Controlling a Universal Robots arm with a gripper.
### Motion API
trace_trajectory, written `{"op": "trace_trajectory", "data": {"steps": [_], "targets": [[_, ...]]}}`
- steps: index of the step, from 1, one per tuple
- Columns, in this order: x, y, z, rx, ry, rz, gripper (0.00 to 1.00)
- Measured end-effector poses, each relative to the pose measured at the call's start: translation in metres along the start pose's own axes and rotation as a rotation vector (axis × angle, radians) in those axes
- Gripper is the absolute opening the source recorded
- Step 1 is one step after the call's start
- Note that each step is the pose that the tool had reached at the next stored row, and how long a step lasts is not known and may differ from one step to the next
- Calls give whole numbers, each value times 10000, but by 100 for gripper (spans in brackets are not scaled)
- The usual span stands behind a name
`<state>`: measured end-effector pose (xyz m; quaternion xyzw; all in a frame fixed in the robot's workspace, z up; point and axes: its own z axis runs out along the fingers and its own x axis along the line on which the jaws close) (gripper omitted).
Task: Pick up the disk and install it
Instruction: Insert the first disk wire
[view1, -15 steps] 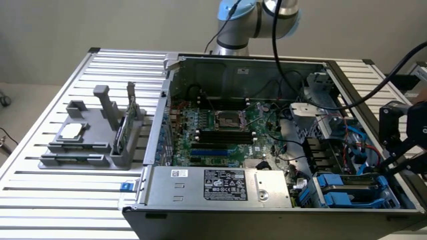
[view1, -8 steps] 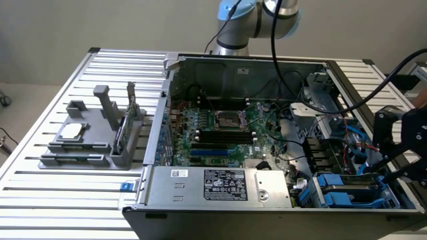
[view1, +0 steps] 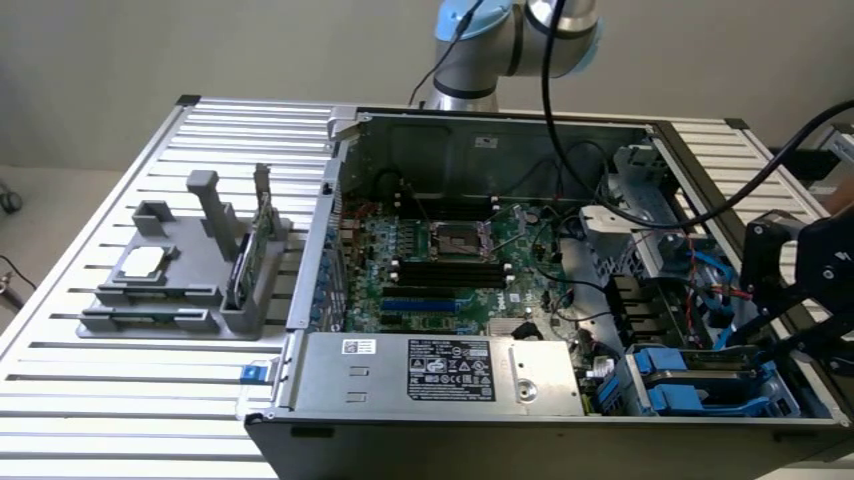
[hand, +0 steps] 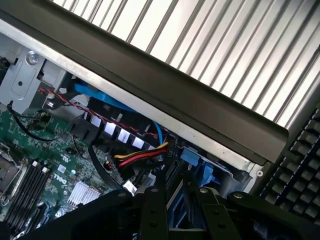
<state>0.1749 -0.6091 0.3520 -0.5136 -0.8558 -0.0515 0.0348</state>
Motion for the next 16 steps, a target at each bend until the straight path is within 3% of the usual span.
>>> {"op": "trace_trajectory", "data": {"steps": [2, 8, 16], "targets": [[-11, -7, -6, -18, 71, 38, 28], [-70, -39, -14, -48, 194, 111, 28], [-185, -100, -30, -259, 643, 110, 28]]}}
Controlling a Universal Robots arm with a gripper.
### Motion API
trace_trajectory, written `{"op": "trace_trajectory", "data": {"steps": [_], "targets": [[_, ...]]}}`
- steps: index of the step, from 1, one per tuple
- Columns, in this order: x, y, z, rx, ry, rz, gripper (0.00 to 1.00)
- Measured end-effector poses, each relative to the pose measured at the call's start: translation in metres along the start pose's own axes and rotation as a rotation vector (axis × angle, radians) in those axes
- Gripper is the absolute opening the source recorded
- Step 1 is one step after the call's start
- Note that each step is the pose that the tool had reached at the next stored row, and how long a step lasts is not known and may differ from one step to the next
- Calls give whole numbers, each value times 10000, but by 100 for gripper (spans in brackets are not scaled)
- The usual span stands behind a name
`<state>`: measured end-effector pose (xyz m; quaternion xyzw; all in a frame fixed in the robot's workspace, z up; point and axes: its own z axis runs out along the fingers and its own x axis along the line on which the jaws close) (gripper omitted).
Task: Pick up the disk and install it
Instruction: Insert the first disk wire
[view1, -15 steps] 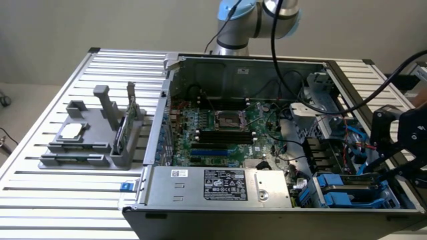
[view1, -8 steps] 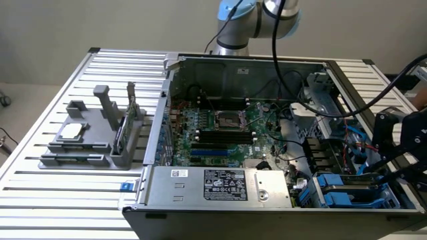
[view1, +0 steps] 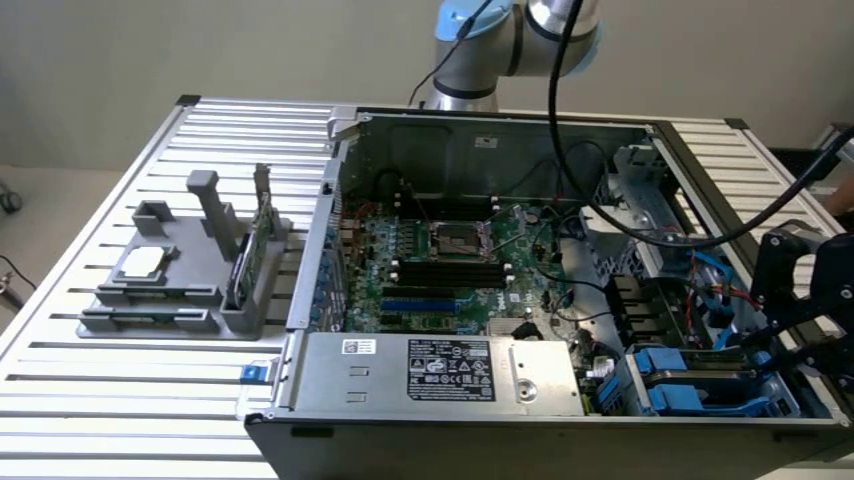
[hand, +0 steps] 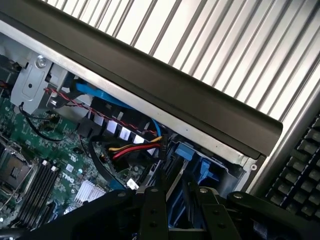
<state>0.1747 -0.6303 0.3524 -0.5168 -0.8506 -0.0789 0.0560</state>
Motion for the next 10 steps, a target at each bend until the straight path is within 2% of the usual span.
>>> {"op": "trace_trajectory", "data": {"steps": [2, 5, 8, 10], "targets": [[-5, -7, 1, -52, 101, -1, 28], [-6, -12, 10, -114, 220, -3, 28], [-7, -16, 18, -158, 306, -4, 28], [-6, -21, 24, -180, 338, 11, 28]]}}
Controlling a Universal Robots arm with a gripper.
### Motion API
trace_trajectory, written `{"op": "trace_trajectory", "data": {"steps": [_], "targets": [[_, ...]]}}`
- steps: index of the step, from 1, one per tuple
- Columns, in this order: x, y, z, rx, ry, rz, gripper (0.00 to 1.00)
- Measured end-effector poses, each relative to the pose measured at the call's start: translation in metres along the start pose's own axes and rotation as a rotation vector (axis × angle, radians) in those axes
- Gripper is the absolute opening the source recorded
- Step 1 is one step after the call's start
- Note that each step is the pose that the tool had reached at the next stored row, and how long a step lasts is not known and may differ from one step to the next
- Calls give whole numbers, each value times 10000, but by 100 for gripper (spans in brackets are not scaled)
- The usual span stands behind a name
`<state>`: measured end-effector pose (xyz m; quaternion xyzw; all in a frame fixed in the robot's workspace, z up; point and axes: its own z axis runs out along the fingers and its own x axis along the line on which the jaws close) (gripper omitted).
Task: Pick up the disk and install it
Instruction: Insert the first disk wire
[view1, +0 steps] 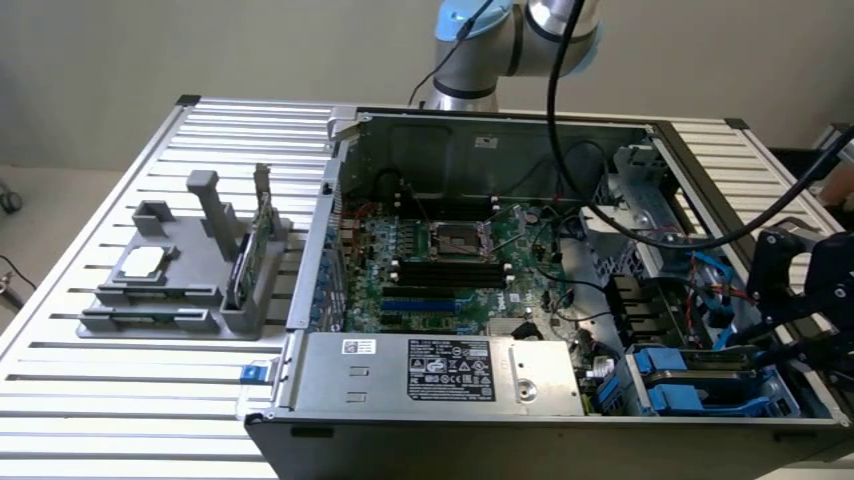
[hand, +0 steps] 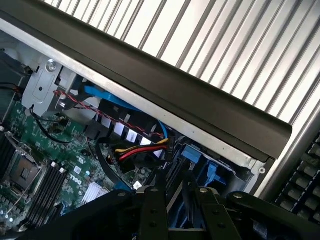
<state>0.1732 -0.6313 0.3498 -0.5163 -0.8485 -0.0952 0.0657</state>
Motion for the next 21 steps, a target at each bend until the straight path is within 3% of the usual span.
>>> {"op": "trace_trajectory", "data": {"steps": [16, 21], "targets": [[-8, -19, 61, -135, 192, 135, 28], [-13, -21, 78, -210, 256, 286, 28]]}}
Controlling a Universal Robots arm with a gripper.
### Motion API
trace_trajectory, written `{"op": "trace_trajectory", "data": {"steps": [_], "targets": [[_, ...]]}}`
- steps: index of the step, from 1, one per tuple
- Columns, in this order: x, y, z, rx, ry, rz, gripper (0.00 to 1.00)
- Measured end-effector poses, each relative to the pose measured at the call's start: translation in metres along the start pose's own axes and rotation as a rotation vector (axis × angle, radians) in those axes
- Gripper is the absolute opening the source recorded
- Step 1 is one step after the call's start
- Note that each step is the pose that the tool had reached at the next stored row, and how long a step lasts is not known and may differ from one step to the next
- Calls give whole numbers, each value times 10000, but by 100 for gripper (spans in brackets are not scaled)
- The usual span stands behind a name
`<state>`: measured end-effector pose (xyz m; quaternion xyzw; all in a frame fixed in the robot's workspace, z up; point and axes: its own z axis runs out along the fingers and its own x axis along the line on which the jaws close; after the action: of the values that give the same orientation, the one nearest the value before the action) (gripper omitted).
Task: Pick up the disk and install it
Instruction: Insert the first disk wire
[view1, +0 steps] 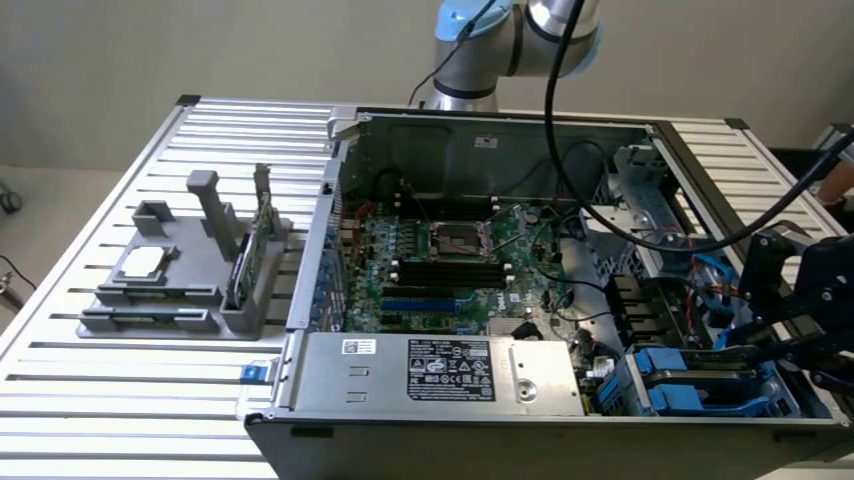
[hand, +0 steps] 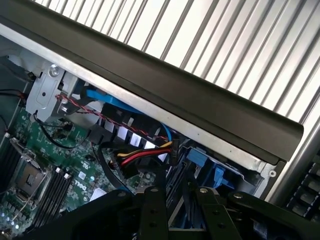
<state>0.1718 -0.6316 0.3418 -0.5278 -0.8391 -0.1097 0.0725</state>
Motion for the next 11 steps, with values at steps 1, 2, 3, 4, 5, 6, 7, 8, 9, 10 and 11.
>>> {"op": "trace_trajectory", "data": {"steps": [1, 2, 3, 4, 5, 6, 7, 8, 9, 10, 11], "targets": [[-1, 0, 4, -18, 11, 45, 28], [-2, -1, 8, -36, 19, 92, 28], [-3, -1, 11, -55, 28, 141, 28], [-4, -1, 14, -73, 32, 191, 28], [-5, -1, 17, -90, 33, 249, 28], [-7, -1, 22, -109, 36, 305, 28], [-8, -1, 26, -126, 38, 362, 28], [-9, -2, 31, -142, 37, 415, 28], [-10, -2, 35, -156, 37, 462, 28], [-11, -2, 38, -167, 39, 496, 28], [-12, -2, 40, -176, 41, 520, 28]]}}
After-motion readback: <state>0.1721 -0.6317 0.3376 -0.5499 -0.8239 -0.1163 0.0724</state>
